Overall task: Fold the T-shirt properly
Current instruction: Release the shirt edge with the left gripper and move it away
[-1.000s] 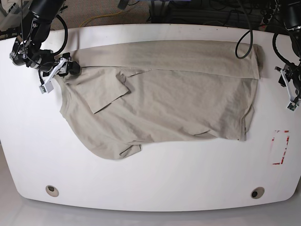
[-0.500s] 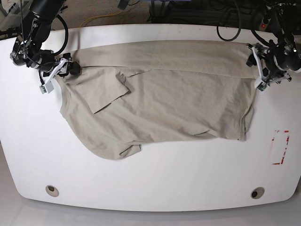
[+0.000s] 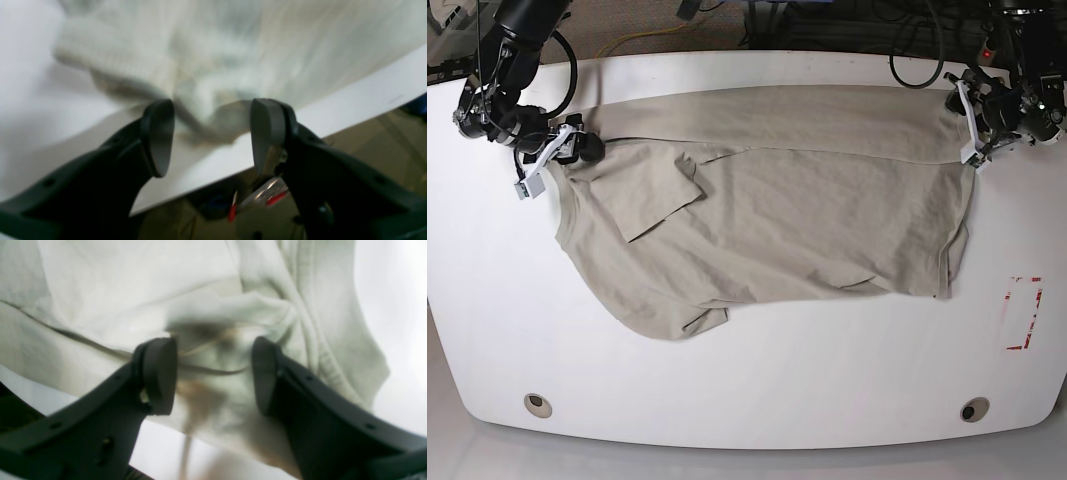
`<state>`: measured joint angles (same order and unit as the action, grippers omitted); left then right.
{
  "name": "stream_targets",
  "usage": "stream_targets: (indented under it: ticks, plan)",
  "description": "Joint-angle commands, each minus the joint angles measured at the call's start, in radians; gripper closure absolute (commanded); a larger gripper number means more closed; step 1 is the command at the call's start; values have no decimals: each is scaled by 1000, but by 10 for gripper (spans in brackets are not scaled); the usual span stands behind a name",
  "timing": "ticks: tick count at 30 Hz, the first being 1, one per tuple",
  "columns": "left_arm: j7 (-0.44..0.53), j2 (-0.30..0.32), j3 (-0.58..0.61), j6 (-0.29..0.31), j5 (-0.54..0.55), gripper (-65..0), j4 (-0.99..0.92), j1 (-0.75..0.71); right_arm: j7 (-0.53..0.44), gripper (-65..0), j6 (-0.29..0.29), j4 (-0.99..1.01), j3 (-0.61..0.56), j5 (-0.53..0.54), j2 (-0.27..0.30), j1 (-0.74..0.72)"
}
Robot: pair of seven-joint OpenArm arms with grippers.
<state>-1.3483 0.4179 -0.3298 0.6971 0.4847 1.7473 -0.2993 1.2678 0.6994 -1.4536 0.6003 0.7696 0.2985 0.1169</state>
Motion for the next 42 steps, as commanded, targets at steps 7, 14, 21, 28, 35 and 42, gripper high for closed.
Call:
stream_targets:
  ticks: [7,14,21,28,35,42]
  plan:
    - [56,121,-13,1,-4,-333,-14,19,11,-349,-1,-9,4,-2,12,-4]
    - [62,235,-10,1,-4,-333,-14,55,11,-349,-1,-9,4,-2,12,-3]
    - [65,352,-12,1,1,-333,-16,56,11,-349,-1,-9,4,-2,12,0]
    - [82,378,-18,1,1,-333,-7,56,11,-349,-1,-12,4,0,11,2]
    - [71,250,-10,1,22,-333,93,48,11,-349,-1,-14,4,0,9,4]
    - [28,144,22,1,15,-333,119,33,11,-349,-1,-14,4,0,9,4]
